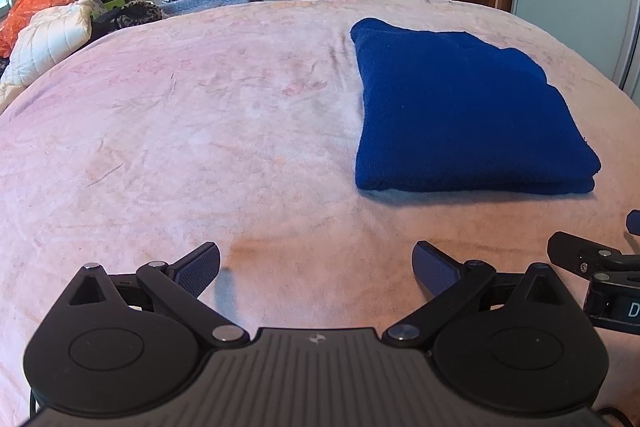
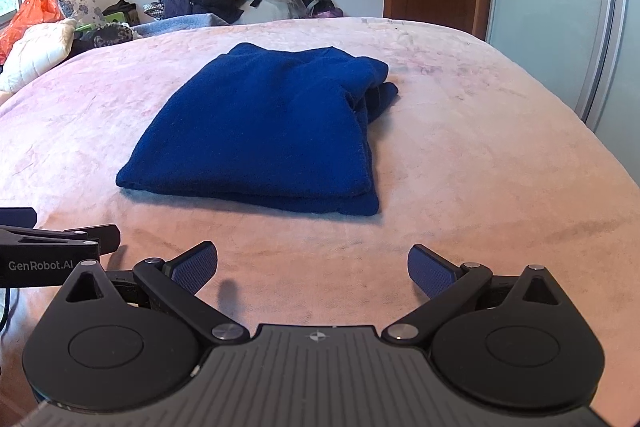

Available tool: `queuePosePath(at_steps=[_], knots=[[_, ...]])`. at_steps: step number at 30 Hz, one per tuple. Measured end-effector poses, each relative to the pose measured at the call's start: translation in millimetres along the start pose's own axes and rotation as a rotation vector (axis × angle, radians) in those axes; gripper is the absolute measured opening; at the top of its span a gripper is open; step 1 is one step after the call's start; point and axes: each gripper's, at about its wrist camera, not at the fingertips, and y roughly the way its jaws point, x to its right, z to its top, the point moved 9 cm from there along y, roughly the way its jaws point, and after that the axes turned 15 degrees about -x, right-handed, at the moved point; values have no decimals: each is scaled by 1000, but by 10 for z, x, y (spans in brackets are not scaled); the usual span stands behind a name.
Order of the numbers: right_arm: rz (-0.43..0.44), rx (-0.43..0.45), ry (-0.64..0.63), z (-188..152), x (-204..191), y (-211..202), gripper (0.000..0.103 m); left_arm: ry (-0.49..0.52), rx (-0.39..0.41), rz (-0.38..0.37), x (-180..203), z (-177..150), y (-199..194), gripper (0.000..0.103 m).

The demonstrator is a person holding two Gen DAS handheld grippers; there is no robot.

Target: Fold small clothes

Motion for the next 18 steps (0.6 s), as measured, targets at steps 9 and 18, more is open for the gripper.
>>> queuePosePath(at_steps=[9,18], knots=[[10,-19,16,14,25,115,102,4,8,14,11,25,58,103],[17,-17,16,3,22,125,102,9,7,15,14,22,60,103]])
